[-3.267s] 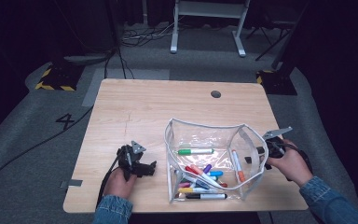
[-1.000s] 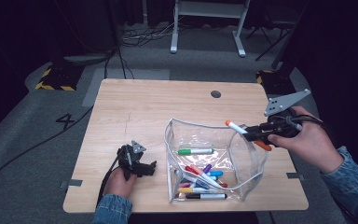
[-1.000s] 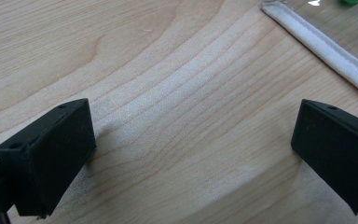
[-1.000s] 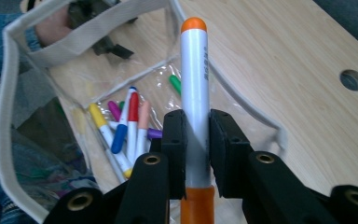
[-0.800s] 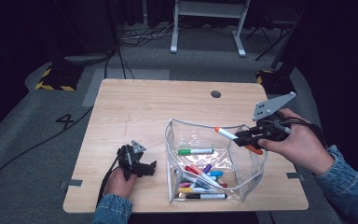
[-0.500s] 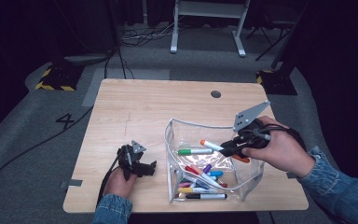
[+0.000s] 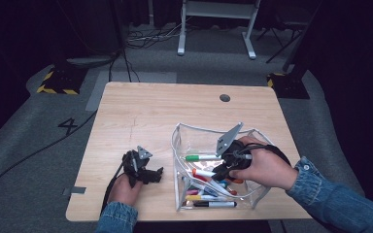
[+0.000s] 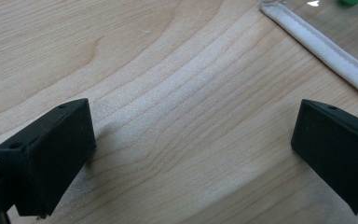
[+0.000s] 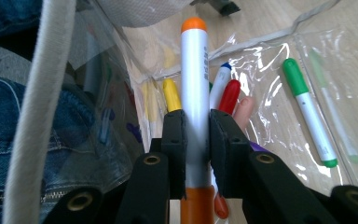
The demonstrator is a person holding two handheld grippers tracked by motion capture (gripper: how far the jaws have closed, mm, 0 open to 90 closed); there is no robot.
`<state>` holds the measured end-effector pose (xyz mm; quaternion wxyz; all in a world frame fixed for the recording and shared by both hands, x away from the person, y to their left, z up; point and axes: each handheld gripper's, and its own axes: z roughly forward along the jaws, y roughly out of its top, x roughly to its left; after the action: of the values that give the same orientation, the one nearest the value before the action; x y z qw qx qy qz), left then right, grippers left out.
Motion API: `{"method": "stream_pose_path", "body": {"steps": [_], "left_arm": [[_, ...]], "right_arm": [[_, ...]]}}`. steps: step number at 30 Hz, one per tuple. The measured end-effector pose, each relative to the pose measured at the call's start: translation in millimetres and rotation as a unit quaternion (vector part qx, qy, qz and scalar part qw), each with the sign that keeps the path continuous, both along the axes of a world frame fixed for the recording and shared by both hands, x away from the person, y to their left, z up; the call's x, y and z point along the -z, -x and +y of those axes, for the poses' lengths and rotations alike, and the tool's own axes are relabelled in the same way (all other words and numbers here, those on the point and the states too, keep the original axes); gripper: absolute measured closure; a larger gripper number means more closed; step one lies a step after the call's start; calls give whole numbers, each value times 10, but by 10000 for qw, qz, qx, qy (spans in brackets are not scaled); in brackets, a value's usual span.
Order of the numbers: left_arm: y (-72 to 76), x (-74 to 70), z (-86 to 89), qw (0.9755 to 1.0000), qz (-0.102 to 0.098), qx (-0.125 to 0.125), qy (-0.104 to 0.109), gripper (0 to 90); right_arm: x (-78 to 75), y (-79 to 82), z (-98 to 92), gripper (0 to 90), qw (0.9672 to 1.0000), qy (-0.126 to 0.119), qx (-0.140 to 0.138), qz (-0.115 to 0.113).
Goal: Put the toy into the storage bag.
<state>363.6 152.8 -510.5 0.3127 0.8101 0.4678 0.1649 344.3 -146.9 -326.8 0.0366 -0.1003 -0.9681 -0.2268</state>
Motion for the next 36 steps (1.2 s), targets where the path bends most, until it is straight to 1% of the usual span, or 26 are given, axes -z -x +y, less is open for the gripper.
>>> {"method": "stream_pose_path", "body": {"steps": [7, 15, 18, 23, 26, 27, 28, 29, 30, 31, 32, 34, 35, 36], "left_arm": [[-1, 0, 1, 10000, -7, 3, -5, 0], [0, 0, 0, 10000, -1, 0, 0, 0], [0, 0, 0, 10000, 1, 1, -1, 0], [-2, 0, 0, 10000, -6, 5, -4, 0], [-1, 1, -1, 10000, -8, 0, 3, 0], [-1, 1, -1, 10000, -8, 0, 4, 0], [-1, 1, -1, 10000, -8, 0, 4, 0], [-2, 0, 0, 10000, -8, 6, -5, 0], [-1, 0, 0, 10000, -4, 4, 0, 0], [-1, 1, 0, 10000, -8, 5, -1, 0], [-2, 0, 0, 10000, -7, 5, -3, 0], [-3, 0, 0, 10000, -17, 8, -6, 0], [-4, 1, 0, 10000, -22, 12, -2, 0], [-4, 1, 0, 10000, -19, 7, -4, 0]], "right_arm": [[160, 3, 116, 767, 9996, 233, -137, 102], [368, -61, 199, 767, 9983, 510, -190, 212], [448, -83, 224, 767, 9972, 660, -241, 254], [573, -88, 279, 767, 9943, 931, -386, 338], [611, -89, 304, 765, 9935, 1011, -447, 270], [618, -98, 306, 724, 9936, 1028, -428, 209], [618, -98, 306, 724, 9936, 1028, -428, 209], [633, -112, 302, 517, 9941, 1017, -346, -169], [630, -116, 300, 467, 9944, 936, -364, -332], [608, -119, 293, 425, 9950, 789, -342, -499], [580, -120, 285, 397, 9953, 722, -303, -571], [514, -120, 266, 350, 9964, 577, -219, -587], [461, -121, 246, 335, 9973, 440, -123, -583], [416, -123, 229, 331, 9974, 351, -83, -626]]}}
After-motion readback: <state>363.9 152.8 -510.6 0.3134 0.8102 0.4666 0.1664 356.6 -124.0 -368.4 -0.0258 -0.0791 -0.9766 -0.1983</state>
